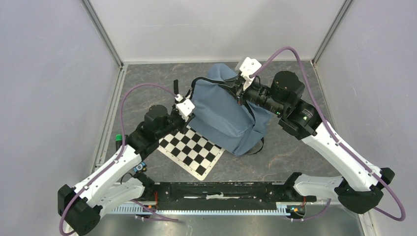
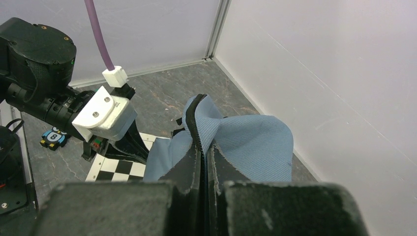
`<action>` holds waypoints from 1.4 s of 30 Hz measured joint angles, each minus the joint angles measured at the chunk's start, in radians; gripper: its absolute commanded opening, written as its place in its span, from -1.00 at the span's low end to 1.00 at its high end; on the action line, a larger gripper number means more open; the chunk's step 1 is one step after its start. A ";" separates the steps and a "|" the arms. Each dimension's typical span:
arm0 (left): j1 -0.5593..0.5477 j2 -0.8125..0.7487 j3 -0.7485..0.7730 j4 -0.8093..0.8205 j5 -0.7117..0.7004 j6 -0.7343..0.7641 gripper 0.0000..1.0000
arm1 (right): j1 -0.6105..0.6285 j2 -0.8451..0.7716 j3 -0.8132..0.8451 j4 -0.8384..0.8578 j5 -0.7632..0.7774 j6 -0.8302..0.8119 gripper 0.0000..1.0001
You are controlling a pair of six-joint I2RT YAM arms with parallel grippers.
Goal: Pack the student bag
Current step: Unzip the student bag at the center of the board.
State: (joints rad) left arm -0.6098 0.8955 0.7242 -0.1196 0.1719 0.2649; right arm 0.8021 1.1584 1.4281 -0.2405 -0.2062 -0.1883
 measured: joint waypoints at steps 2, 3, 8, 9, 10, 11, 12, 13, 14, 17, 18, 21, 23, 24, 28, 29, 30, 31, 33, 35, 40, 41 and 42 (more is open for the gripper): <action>0.000 0.009 0.000 -0.003 0.015 -0.002 -0.96 | 0.000 0.001 0.000 0.000 0.000 0.000 -1.00; 0.000 0.011 0.000 -0.005 0.018 -0.005 -0.96 | 0.000 0.002 0.000 0.000 0.000 0.000 -1.00; 0.000 0.011 0.000 -0.007 0.024 -0.072 -0.96 | 0.000 0.002 0.000 0.000 0.000 0.000 -1.00; 0.000 0.011 0.000 -0.009 0.026 -0.094 -0.96 | 0.000 0.002 0.000 0.000 0.000 0.000 -1.00; 0.000 0.013 0.000 -0.012 0.028 -0.117 -0.96 | 0.000 0.002 0.000 0.001 0.000 0.000 -1.00; -0.001 0.016 0.000 -0.013 0.030 -0.134 -0.96 | 0.000 0.002 0.000 0.001 0.000 0.000 -1.00; -0.003 0.023 0.000 -0.013 0.029 -0.159 -0.96 | 0.000 0.003 0.000 0.001 0.000 0.000 -1.00; -0.005 0.031 0.000 -0.014 0.029 -0.184 -0.96 | 0.000 0.003 0.000 0.002 0.000 0.000 -1.00; -0.006 0.040 0.000 -0.014 0.029 -0.211 -0.96 | 0.000 0.005 0.000 0.003 0.000 0.001 -1.00; -0.008 0.050 -0.003 -0.004 0.031 -0.296 -0.96 | 0.000 0.010 0.000 0.005 0.000 0.001 -1.00; -0.009 0.048 -0.010 0.009 0.033 -0.326 -0.96 | 0.000 0.012 0.000 0.007 0.000 0.001 -1.00; -0.019 0.043 -0.037 0.045 0.036 -0.389 -0.96 | 0.000 0.015 -0.001 0.009 0.000 0.001 -1.00; -0.027 0.040 -0.045 0.059 0.034 -0.423 -0.96 | 0.000 0.016 -0.004 0.016 0.003 0.004 -1.00; -0.032 0.037 -0.048 0.072 0.032 -0.439 -0.96 | 0.000 0.016 -0.006 0.021 0.005 0.006 -1.00; -0.062 0.020 -0.084 0.143 0.012 -0.512 -0.96 | 0.000 0.016 -0.029 0.065 0.013 0.018 -1.00; -0.072 0.019 -0.095 0.165 0.006 -0.530 -0.96 | 0.000 0.016 -0.034 0.074 0.018 0.021 -1.00; -0.084 0.020 -0.106 0.183 -0.005 -0.544 -0.96 | 0.000 0.016 -0.038 0.081 0.023 0.025 -1.00; -0.098 0.020 -0.118 0.199 -0.015 -0.558 -0.96 | 0.000 0.016 -0.041 0.088 0.028 0.028 -1.00; -0.135 0.021 -0.138 0.233 -0.043 -0.587 -0.96 | 0.000 0.016 -0.044 0.095 0.035 0.032 -1.00; -0.163 0.021 -0.142 0.252 -0.067 -0.605 -0.96 | 0.000 0.019 -0.045 0.101 0.045 0.034 -1.00; -0.237 0.019 -0.142 0.298 -0.136 -0.643 -0.96 | 0.000 0.024 -0.055 0.128 0.083 0.035 -1.00; -0.254 0.020 -0.143 0.305 -0.149 -0.647 -0.96 | 0.000 0.026 -0.059 0.137 0.096 0.035 -1.00; -0.272 0.021 -0.143 0.312 -0.160 -0.650 -0.96 | 0.000 0.028 -0.064 0.148 0.111 0.034 -1.00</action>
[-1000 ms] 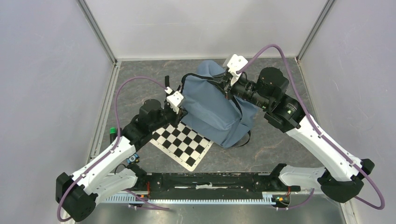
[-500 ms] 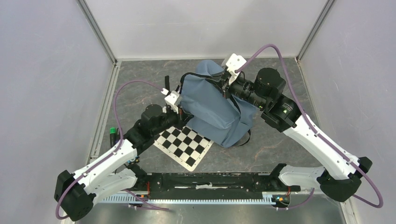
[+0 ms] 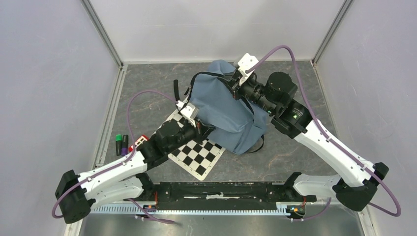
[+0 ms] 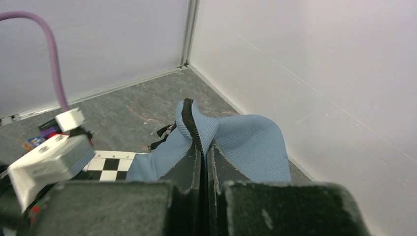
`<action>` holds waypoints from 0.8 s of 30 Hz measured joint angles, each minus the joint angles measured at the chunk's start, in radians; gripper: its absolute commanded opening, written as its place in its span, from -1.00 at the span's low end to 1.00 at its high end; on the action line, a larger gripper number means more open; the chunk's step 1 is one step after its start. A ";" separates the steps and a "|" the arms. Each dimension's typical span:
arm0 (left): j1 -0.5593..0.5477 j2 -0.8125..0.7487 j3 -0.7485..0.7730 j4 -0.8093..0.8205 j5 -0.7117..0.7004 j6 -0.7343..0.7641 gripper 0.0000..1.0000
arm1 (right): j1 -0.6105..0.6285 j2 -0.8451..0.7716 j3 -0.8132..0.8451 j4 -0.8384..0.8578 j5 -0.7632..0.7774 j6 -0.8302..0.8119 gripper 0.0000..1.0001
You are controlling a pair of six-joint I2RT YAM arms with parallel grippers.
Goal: Pack the student bag
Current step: Unzip the student bag at the center of the board.
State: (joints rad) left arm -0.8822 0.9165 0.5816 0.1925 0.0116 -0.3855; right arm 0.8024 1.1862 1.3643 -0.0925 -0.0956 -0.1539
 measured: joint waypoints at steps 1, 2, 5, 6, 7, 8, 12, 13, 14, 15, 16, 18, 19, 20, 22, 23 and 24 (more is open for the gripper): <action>-0.019 0.003 0.000 0.006 -0.012 -0.004 -0.96 | 0.000 0.003 -0.002 0.009 0.013 0.000 -1.00; -0.038 0.010 0.000 0.013 -0.019 -0.007 -0.96 | 0.000 0.008 -0.003 0.016 0.026 0.000 -1.00; -0.090 0.045 0.001 0.034 -0.046 -0.011 -0.96 | 0.000 0.024 -0.003 0.032 0.053 -0.001 -1.00; -0.111 0.061 0.002 0.043 -0.061 -0.011 -0.96 | 0.000 0.027 -0.003 0.034 0.058 -0.001 -1.00; -0.132 0.078 0.004 0.052 -0.072 -0.011 -0.96 | 0.000 0.031 -0.003 0.035 0.064 -0.001 -1.00; -0.153 0.095 0.008 0.058 -0.086 -0.012 -0.96 | 0.000 0.033 -0.003 0.036 0.069 -0.001 -1.00; -0.239 0.170 0.043 0.103 -0.137 -0.015 -0.96 | 0.000 0.037 -0.003 0.040 0.079 0.000 -1.00; -0.260 0.191 0.056 0.114 -0.146 -0.016 -0.96 | 0.000 0.038 -0.003 0.041 0.081 0.000 -1.00; -0.280 0.212 0.069 0.125 -0.157 -0.017 -0.96 | 0.000 0.039 -0.003 0.042 0.082 0.000 -1.00; -0.299 0.233 0.081 0.134 -0.171 -0.018 -0.96 | 0.000 0.040 -0.003 0.045 0.086 0.000 -1.00; -0.318 0.256 0.094 0.145 -0.188 -0.018 -0.96 | 0.000 0.041 -0.003 0.046 0.090 0.000 -1.00; -0.351 0.298 0.116 0.171 -0.222 -0.018 -0.96 | 0.000 0.042 -0.003 0.047 0.100 0.000 -1.00; -0.367 0.322 0.128 0.184 -0.239 -0.018 -0.96 | 0.000 0.042 -0.003 0.047 0.105 0.000 -1.00; -0.378 0.344 0.141 0.193 -0.251 -0.018 -0.96 | 0.000 0.043 -0.003 0.047 0.106 0.000 -1.00; -0.400 0.391 0.170 0.212 -0.280 -0.018 -0.96 | 0.000 0.043 -0.003 0.047 0.110 0.000 -1.00; -0.406 0.407 0.179 0.218 -0.290 -0.018 -0.96 | 0.000 0.044 -0.003 0.046 0.114 0.000 -1.00; -0.412 0.423 0.188 0.229 -0.299 -0.018 -0.96 | 0.000 0.044 -0.003 0.046 0.117 -0.001 -1.00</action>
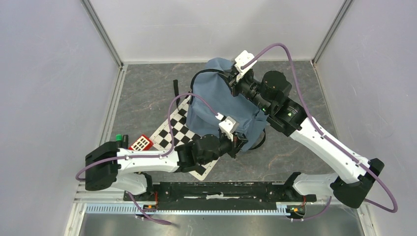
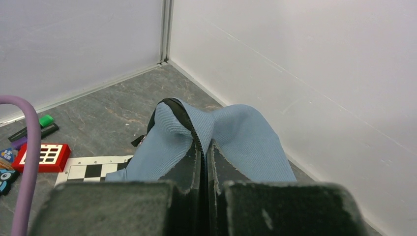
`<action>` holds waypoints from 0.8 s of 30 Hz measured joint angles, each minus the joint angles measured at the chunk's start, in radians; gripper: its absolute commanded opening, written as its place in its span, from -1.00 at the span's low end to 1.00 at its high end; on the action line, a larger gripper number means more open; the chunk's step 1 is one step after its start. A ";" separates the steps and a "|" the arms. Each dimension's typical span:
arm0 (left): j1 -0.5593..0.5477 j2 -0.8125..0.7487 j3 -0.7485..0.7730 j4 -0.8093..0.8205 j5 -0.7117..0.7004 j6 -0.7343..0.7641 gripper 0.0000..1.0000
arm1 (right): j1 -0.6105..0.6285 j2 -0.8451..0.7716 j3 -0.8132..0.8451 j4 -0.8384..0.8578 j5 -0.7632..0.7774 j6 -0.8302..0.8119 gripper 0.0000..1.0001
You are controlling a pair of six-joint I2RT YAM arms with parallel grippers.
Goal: Pack the student bag
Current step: Unzip the student bag at the center of the board.
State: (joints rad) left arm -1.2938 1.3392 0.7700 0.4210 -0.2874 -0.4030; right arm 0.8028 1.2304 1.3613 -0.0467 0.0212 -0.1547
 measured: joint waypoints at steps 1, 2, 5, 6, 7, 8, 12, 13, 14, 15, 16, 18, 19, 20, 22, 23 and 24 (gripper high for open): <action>-0.005 0.011 0.006 0.006 -0.006 0.000 -0.96 | 0.000 0.000 0.000 -0.001 0.003 0.000 -1.00; -0.007 0.016 0.009 0.009 -0.012 0.000 -0.96 | 0.000 0.000 0.000 -0.002 0.006 0.000 -1.00; -0.015 0.010 0.009 0.001 -0.031 0.001 -0.62 | 0.000 0.000 0.000 -0.003 0.011 -0.005 -1.00; -0.018 0.003 0.009 -0.012 -0.039 0.002 -0.39 | 0.000 0.000 0.000 -0.003 0.014 -0.007 -1.00; -0.023 -0.011 0.009 -0.034 -0.045 0.003 -0.06 | 0.000 0.000 -0.001 -0.003 0.017 -0.008 -0.97; -0.029 -0.031 0.009 -0.064 -0.046 0.003 0.16 | 0.000 0.000 -0.001 0.000 0.021 -0.011 -0.95; -0.056 -0.139 0.017 -0.225 -0.085 -0.005 0.62 | 0.000 -0.009 -0.019 0.015 0.039 -0.022 -0.89; -0.058 -0.173 0.023 -0.284 -0.107 -0.018 0.71 | 0.000 -0.015 -0.029 0.022 0.044 -0.025 -0.88; -0.055 -0.212 0.026 -0.350 -0.132 -0.039 0.79 | 0.000 -0.023 -0.039 0.028 0.048 -0.026 -0.87; -0.051 -0.242 0.027 -0.393 -0.146 -0.052 0.82 | 0.000 -0.030 -0.046 0.031 0.052 -0.027 -0.86; -0.040 -0.276 0.027 -0.444 -0.156 -0.074 0.83 | 0.000 -0.036 -0.050 0.031 0.053 -0.029 -0.85; -0.003 -0.336 0.030 -0.541 -0.154 -0.122 0.85 | 0.000 -0.043 -0.051 0.027 0.059 -0.029 -0.84; 0.022 -0.358 0.032 -0.584 -0.152 -0.147 0.84 | 0.000 -0.045 -0.053 0.026 0.061 -0.030 -0.84; 0.043 -0.373 0.035 -0.614 -0.151 -0.169 0.82 | 0.000 -0.047 -0.055 0.026 0.063 -0.030 -0.84; 0.099 -0.408 0.035 -0.664 -0.146 -0.235 0.73 | 0.000 -0.052 -0.061 0.028 0.068 -0.031 -0.83; 0.132 -0.425 0.030 -0.668 -0.126 -0.269 0.68 | 0.000 -0.053 -0.063 0.028 0.070 -0.033 -0.82; 0.161 -0.443 0.021 -0.658 -0.111 -0.304 0.65 | 0.000 -0.054 -0.064 0.028 0.071 -0.033 -0.81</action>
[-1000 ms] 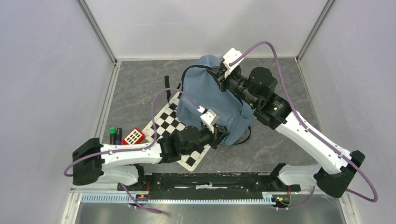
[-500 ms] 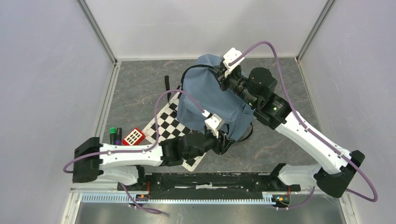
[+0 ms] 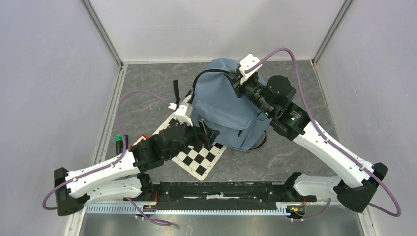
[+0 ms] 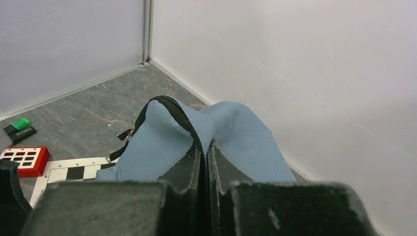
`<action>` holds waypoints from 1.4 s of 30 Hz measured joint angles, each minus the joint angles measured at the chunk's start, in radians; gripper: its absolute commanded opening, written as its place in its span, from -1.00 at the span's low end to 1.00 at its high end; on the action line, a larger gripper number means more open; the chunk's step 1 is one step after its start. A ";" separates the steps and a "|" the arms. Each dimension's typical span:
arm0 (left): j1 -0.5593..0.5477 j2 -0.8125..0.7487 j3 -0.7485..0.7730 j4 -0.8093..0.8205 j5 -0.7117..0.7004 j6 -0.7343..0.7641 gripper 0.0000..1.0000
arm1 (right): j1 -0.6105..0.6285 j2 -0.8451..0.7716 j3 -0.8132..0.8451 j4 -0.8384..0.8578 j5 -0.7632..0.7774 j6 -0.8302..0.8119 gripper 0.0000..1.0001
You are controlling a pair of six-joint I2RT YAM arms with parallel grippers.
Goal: Pack the student bag
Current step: Unzip the student bag at the center of the board.
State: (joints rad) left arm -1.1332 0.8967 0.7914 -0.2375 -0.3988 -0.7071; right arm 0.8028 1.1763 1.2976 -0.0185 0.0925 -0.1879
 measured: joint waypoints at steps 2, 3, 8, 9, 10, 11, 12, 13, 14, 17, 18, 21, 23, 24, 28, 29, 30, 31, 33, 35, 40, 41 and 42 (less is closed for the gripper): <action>0.048 -0.032 -0.025 0.035 0.031 -0.063 0.61 | 0.000 -0.001 0.000 -0.001 0.004 0.000 -0.81; 0.069 -0.045 -0.039 0.060 0.042 -0.095 0.61 | 0.000 -0.001 0.000 -0.002 0.006 0.000 -0.80; 0.124 -0.029 -0.049 0.135 0.061 -0.194 0.63 | 0.000 -0.001 0.000 -0.004 0.006 0.000 -0.80; 0.133 -0.019 -0.049 0.144 0.061 -0.206 0.62 | 0.000 -0.001 0.000 -0.004 0.006 0.000 -0.80; 0.140 -0.010 -0.049 0.148 0.061 -0.214 0.58 | 0.000 -0.001 0.000 -0.005 0.006 0.000 -0.80; 0.148 0.002 -0.049 0.153 0.061 -0.225 0.54 | 0.000 -0.001 0.000 -0.005 0.006 0.000 -0.80; 0.157 0.013 -0.049 0.159 0.061 -0.237 0.47 | 0.000 -0.001 0.000 -0.005 0.006 0.000 -0.80; 0.164 0.024 -0.049 0.167 0.061 -0.246 0.37 | 0.000 -0.001 0.000 -0.005 0.006 0.000 -0.79; 0.169 0.030 -0.049 0.172 0.061 -0.252 0.29 | 0.000 -0.001 0.000 -0.005 0.006 0.000 -0.78; 0.186 0.045 -0.049 0.203 0.060 -0.271 -0.08 | 0.000 -0.001 0.000 -0.007 0.007 -0.003 -0.62; 0.190 0.046 -0.049 0.212 0.060 -0.278 -0.22 | 0.000 -0.001 0.000 -0.011 0.007 -0.006 -0.48; 0.202 0.050 -0.049 0.238 0.059 -0.288 -0.60 | 0.000 -0.009 0.000 -0.035 0.013 -0.020 -0.03; 0.209 0.054 -0.049 0.249 0.056 -0.291 -0.81 | 0.000 -0.021 0.000 -0.066 0.019 -0.027 0.34; 0.213 0.055 -0.050 0.251 0.056 -0.293 -0.89 | 0.000 -0.030 0.000 -0.085 0.023 -0.032 0.46; 0.224 0.055 -0.058 0.263 0.055 -0.294 -0.96 | 0.000 -0.075 0.008 -0.169 0.032 -0.051 0.84; 0.227 0.055 -0.062 0.265 0.055 -0.294 -0.96 | 0.000 -0.086 0.010 -0.185 0.034 -0.053 0.90; 0.229 0.055 -0.066 0.268 0.055 -0.294 -0.96 | 0.000 -0.102 0.011 -0.201 0.034 -0.058 0.96; 0.230 0.055 -0.068 0.270 0.056 -0.294 -0.96 | 0.000 -0.117 0.011 -0.212 0.035 -0.063 0.96; 0.231 0.054 -0.072 0.272 0.056 -0.294 -0.96 | 0.000 -0.156 0.011 -0.236 0.022 -0.073 0.96; 0.231 0.050 -0.078 0.275 0.056 -0.294 -0.96 | 0.000 -0.197 0.006 -0.241 -0.012 -0.084 0.96; 0.231 0.038 -0.086 0.278 0.058 -0.294 -0.96 | 0.012 -0.277 -0.065 -0.216 -0.162 -0.090 0.85; 0.231 0.036 -0.090 0.278 0.059 -0.295 -0.96 | 0.021 -0.280 -0.085 -0.210 -0.181 -0.090 0.83; 0.231 0.032 -0.093 0.279 0.060 -0.295 -0.96 | 0.029 -0.275 -0.102 -0.208 -0.190 -0.090 0.80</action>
State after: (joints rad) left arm -0.9024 0.9287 0.6987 0.0414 -0.3393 -1.0023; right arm 0.8322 0.9009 1.1957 -0.2264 -0.0971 -0.2783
